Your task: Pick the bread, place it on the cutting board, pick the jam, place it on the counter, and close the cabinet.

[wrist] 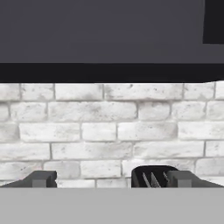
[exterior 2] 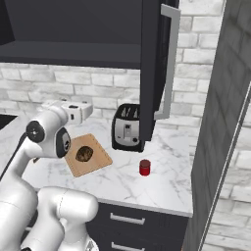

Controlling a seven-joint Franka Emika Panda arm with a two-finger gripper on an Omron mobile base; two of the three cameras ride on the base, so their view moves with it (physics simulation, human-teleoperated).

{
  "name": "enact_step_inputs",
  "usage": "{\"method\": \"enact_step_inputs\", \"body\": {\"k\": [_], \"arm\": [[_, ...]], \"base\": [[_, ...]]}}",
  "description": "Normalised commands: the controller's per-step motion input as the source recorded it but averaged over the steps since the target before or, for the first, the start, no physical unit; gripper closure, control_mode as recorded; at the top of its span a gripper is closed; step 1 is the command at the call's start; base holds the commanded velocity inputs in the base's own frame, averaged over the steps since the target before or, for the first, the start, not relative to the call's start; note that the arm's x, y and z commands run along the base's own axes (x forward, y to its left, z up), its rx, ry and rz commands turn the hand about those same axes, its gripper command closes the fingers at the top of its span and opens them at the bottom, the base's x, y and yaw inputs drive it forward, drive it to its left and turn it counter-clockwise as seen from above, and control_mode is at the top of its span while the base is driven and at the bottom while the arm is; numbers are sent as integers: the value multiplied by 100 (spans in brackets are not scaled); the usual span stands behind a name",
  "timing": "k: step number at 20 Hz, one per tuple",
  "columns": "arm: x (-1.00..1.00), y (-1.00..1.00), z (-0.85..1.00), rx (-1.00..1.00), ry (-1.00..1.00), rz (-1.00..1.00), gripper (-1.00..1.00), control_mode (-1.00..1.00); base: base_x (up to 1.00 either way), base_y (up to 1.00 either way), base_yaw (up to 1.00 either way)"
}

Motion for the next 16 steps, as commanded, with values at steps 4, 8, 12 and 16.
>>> {"method": "enact_step_inputs", "body": {"k": [4,8,12,16], "arm": [[-43,-19,40,0,-5,0,-100,-100],[-45,-22,37,0,-5,0,-100,-100],[-49,-23,39,0,-5,0,-100,-100],[-54,-23,41,0,-4,0,-100,-100]], "base": [[0,0,0],[0,0,0],[0,0,0],[0,0,0]]}}
